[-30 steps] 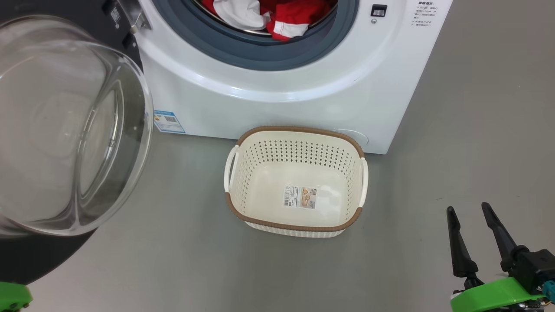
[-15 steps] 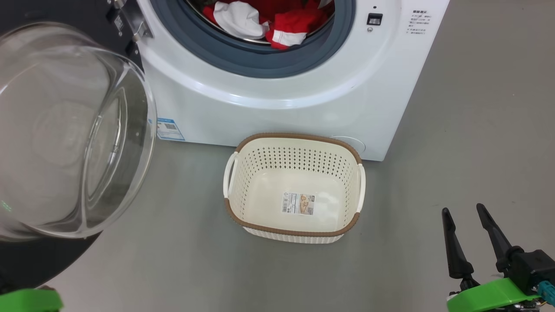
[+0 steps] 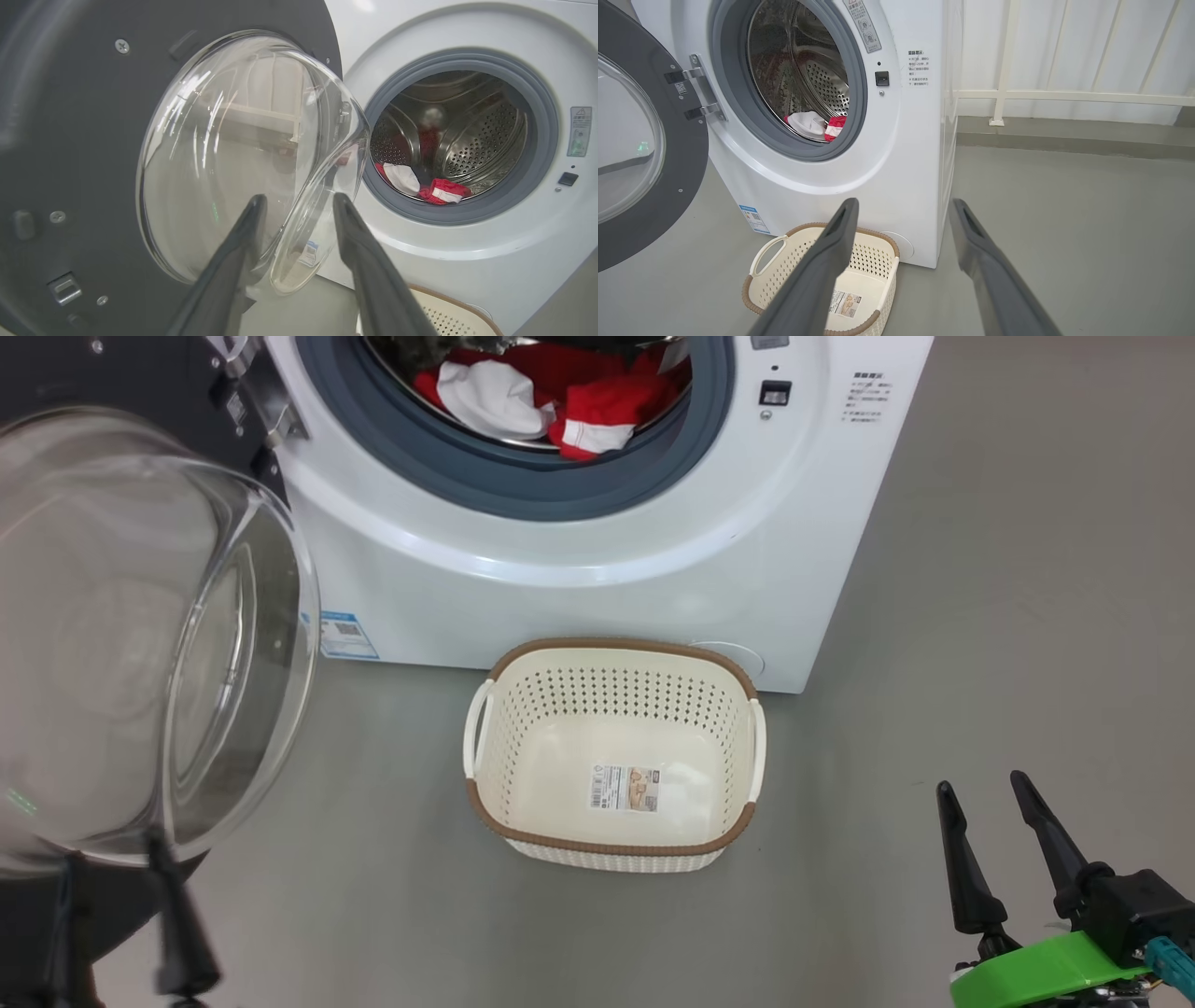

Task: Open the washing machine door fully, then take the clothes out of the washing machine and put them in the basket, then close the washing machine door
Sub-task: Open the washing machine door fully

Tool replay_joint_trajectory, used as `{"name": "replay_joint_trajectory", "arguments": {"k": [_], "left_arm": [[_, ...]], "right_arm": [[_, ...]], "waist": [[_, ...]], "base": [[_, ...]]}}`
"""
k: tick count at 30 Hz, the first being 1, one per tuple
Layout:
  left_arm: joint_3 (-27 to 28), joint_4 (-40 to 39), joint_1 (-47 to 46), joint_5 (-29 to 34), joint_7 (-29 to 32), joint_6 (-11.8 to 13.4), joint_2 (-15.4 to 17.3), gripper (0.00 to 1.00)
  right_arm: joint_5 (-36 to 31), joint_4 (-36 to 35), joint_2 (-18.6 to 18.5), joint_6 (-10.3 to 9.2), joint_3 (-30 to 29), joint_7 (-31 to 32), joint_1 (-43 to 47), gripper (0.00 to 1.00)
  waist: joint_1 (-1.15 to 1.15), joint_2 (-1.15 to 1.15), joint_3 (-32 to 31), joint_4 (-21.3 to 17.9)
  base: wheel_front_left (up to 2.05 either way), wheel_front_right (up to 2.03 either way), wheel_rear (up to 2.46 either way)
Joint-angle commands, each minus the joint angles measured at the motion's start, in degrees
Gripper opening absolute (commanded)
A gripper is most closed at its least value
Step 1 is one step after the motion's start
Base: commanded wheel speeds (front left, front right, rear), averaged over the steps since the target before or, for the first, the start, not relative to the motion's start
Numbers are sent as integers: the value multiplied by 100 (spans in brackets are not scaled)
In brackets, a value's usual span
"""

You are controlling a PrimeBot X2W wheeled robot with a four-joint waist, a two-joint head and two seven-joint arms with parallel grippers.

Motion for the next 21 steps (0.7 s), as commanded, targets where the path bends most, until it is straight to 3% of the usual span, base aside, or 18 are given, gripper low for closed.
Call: {"name": "replay_joint_trajectory", "arguments": {"k": [1,2,8,21], "left_arm": [[83,-247,12,92,49,52,52,95],[-5,-314,62,120,88,77,45,100],[-513,-548,224,216,241,117,21,100],[-1384,-24,189,312,434,-267,42,100]], "right_arm": [[59,-135,-76,36,133,-37,-143,100],[72,-130,-76,36,137,-37,-135,100],[115,-99,-76,36,175,-37,-57,100],[142,22,-76,36,362,-37,167,100]], "waist": [[0,0,-51,-51],[0,0,-74,-77],[0,0,-223,-223],[0,0,-643,-707]], "base": [[0,0,0],[0,0,0],[0,0,0],[0,0,0]]}}
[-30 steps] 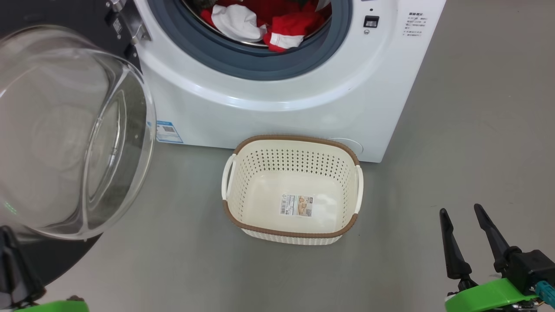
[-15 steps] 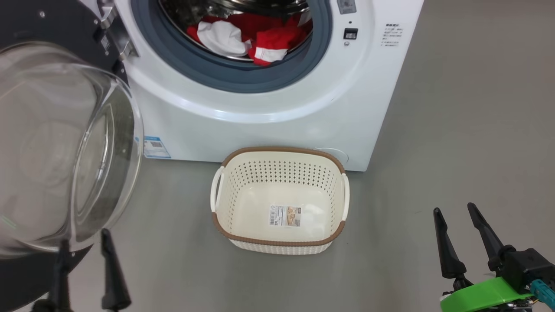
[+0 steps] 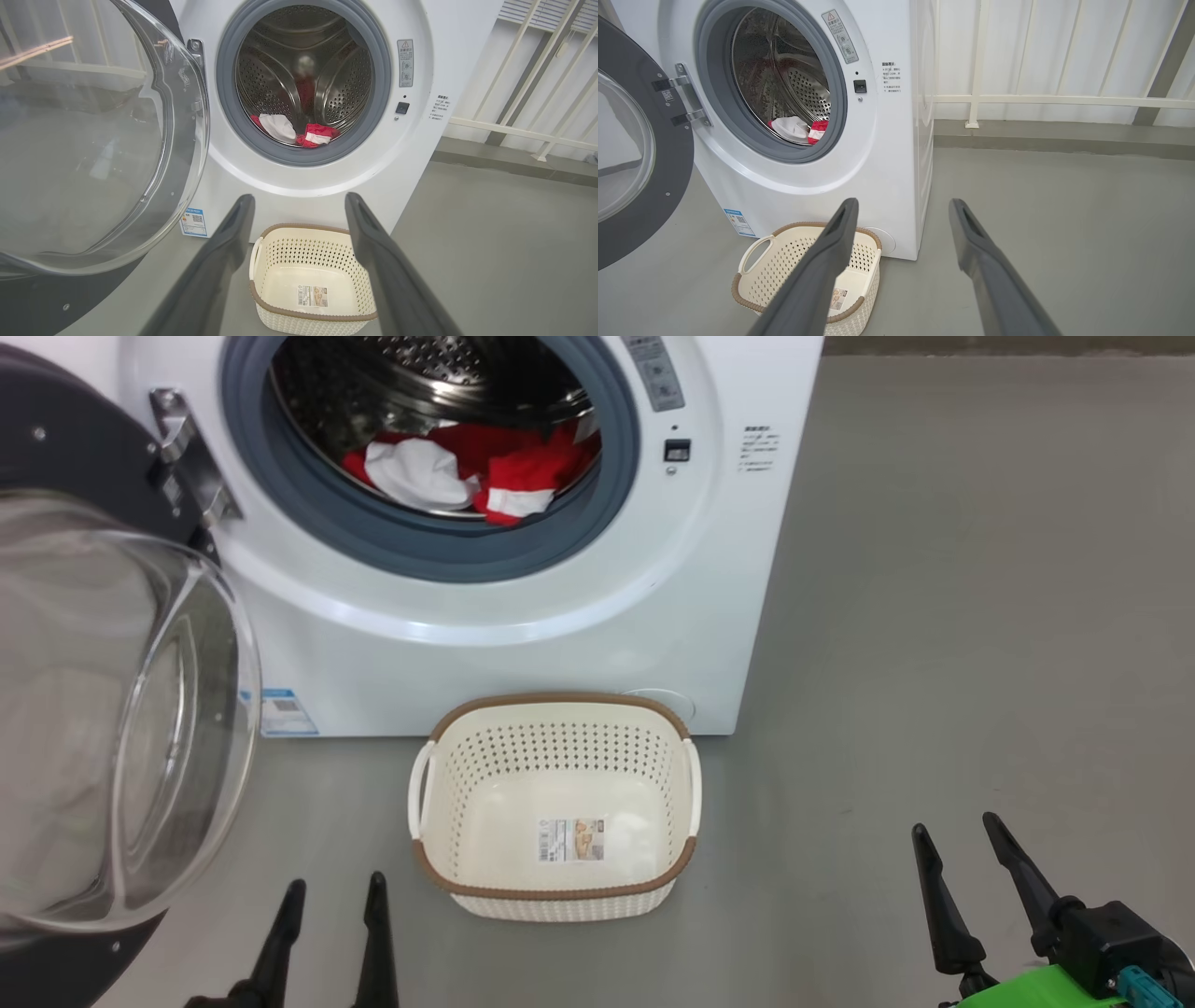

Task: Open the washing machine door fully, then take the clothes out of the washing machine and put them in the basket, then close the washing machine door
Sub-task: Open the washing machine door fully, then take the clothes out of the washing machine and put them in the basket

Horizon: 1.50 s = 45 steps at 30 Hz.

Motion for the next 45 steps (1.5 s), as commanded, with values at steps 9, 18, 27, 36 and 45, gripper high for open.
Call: {"name": "replay_joint_trajectory", "arguments": {"k": [9,18,27,36,45], "left_arm": [[-13,319,-92,21,-165,-105,58,100],[-42,501,-128,-32,-296,-160,87,100],[-109,568,-141,2,-310,-140,131,100],[-180,541,-151,59,-300,-70,159,100],[-195,551,-177,76,-335,-43,224,100]], "right_arm": [[76,-119,-77,36,192,-37,86,100],[93,-93,-77,36,239,-37,148,100],[67,-58,-77,36,244,-37,159,100],[62,-57,-77,36,237,-37,153,100],[84,-53,-77,36,216,-37,154,100]], "waist": [[0,0,-327,-364],[0,0,-380,-455],[0,0,-402,-478],[0,0,-392,-526],[0,0,-394,-545]], "base": [[0,0,0],[0,0,0],[0,0,0],[0,0,0],[3,-4,1]]}}
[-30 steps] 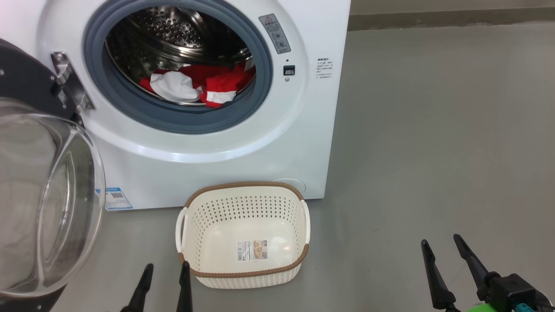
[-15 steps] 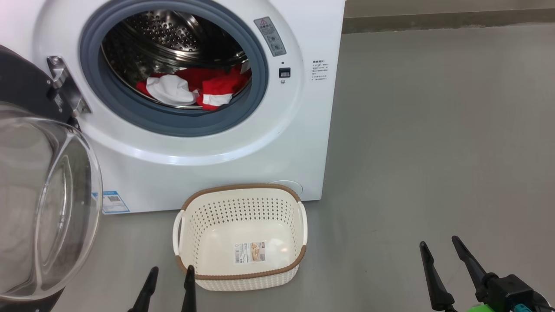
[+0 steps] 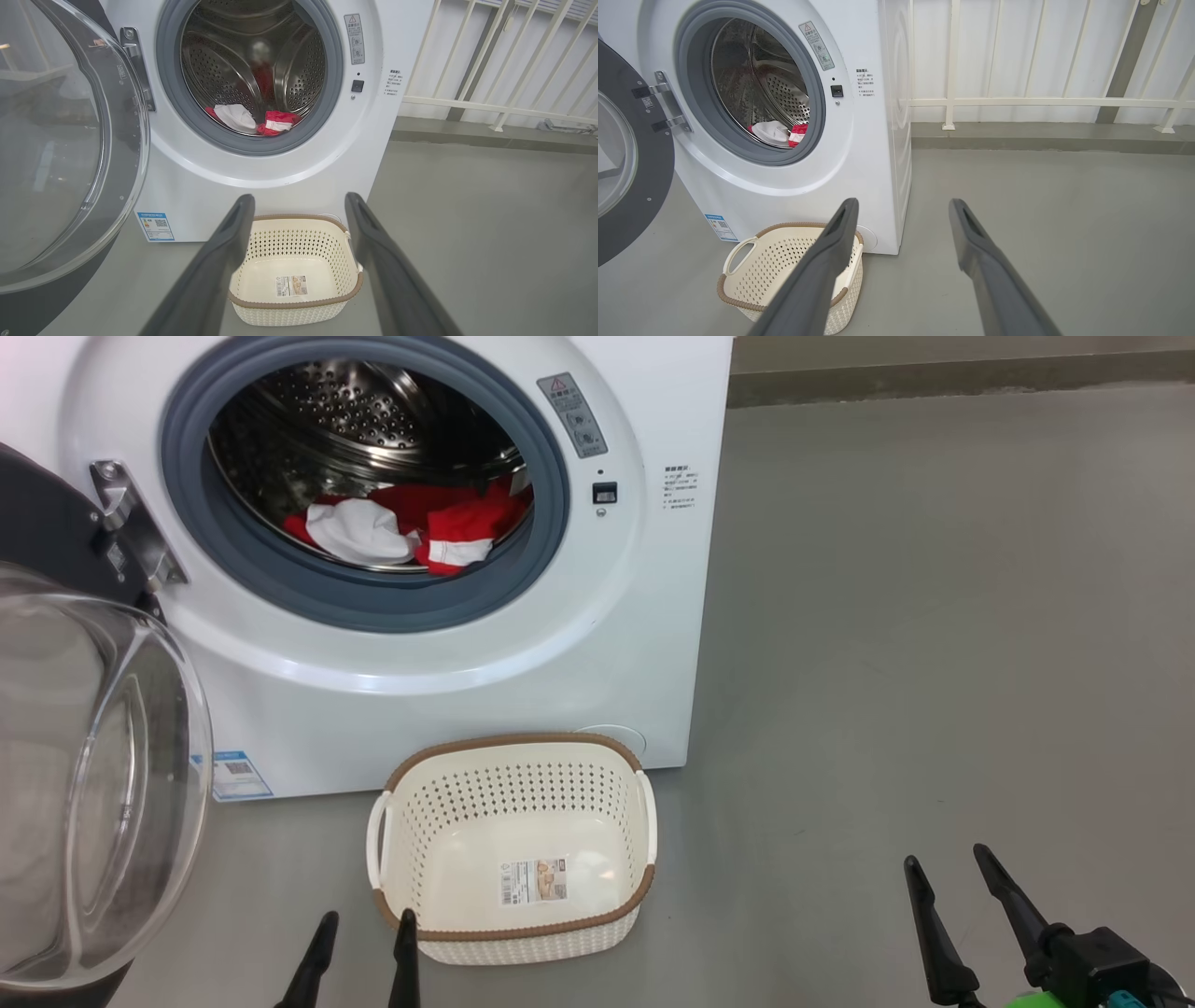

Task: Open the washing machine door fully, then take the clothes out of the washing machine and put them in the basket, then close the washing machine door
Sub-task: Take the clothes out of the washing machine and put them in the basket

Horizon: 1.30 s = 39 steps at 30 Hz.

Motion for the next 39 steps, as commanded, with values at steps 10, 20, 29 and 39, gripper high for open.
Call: {"name": "replay_joint_trajectory", "arguments": {"k": [10,20,29,39], "left_arm": [[72,-138,-173,65,29,100,70,100],[61,-180,-215,74,-13,102,153,100],[39,-204,-198,62,-38,132,186,100],[12,-231,-198,64,-42,191,211,100]], "right_arm": [[106,-116,-78,36,103,-37,-88,100],[104,-101,-78,36,106,-37,-88,100],[119,-81,-78,36,115,-37,-91,100],[126,-60,-78,36,123,-37,-105,100]], "waist": [[0,0,-13,22],[0,0,-29,36],[0,0,-16,38],[0,0,0,39]], "base": [[97,-97,0],[137,-131,-6],[20,-20,0],[0,0,0]]}}
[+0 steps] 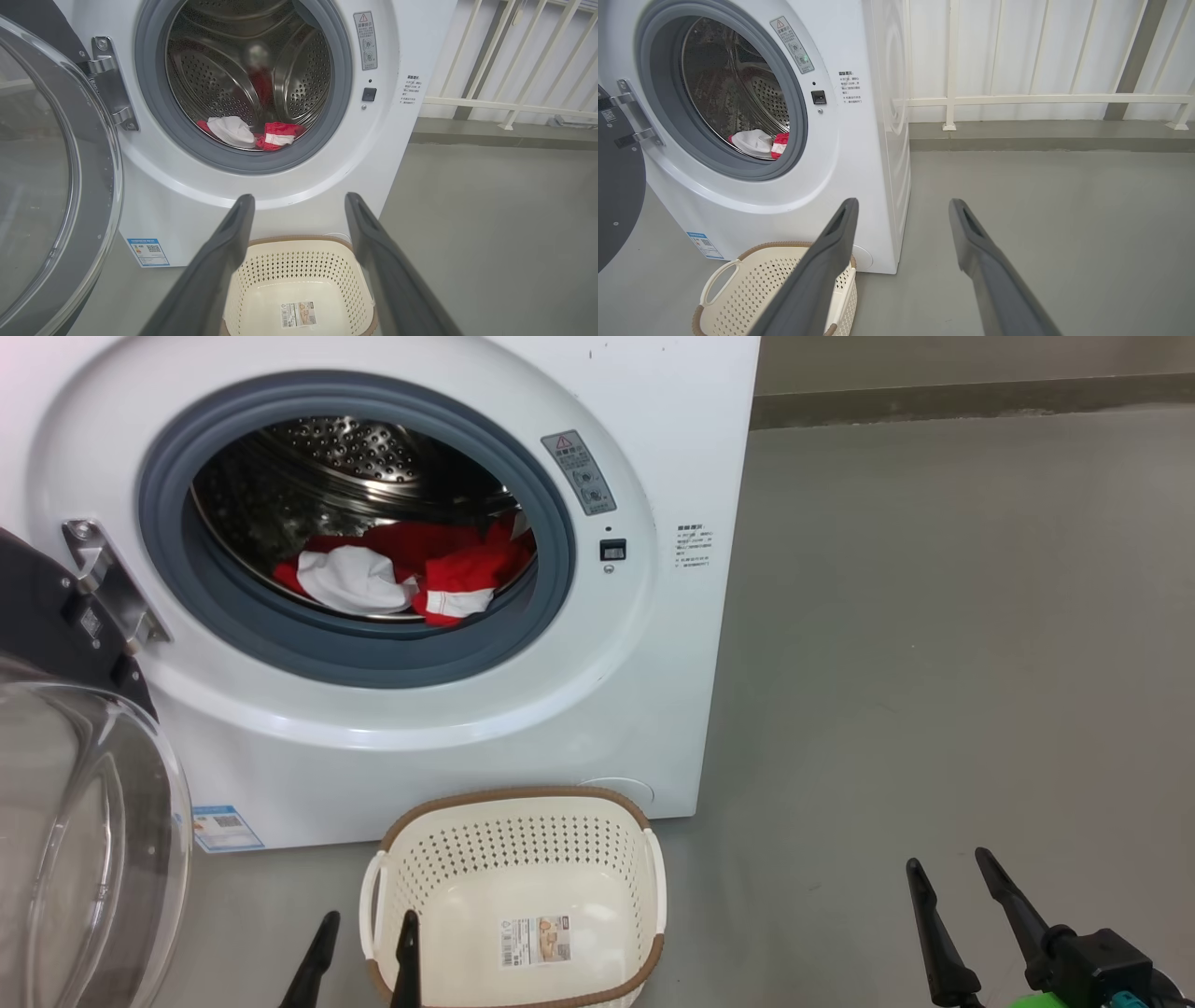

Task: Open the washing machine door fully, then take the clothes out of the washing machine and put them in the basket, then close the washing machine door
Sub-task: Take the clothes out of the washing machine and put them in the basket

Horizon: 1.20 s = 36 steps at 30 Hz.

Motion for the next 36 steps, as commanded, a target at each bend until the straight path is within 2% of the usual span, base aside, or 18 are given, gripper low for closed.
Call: {"name": "replay_joint_trajectory", "arguments": {"k": [1,10,19,27,36], "left_arm": [[163,-173,-189,56,-48,44,45,100],[107,-164,-254,51,-49,71,46,100],[-51,278,-787,-126,-110,-103,-61,100],[-200,1389,-1863,-390,-77,-404,-176,100],[-30,2843,-3484,-779,-29,-635,-239,100]], "right_arm": [[17,-124,-79,36,136,-37,-104,100],[18,-145,-79,36,135,-37,-106,100],[-31,-242,-79,36,127,-37,-210,100],[-105,-413,-79,36,90,-37,-506,100],[-37,-652,-79,36,-10,-37,-957,100]], "waist": [[0,0,1,0],[0,0,27,2],[0,0,409,-39],[0,0,1167,-164],[0,0,2169,-389]], "base": [[0,0,0],[0,0,0],[0,0,0],[0,0,0],[0,0,0]]}}
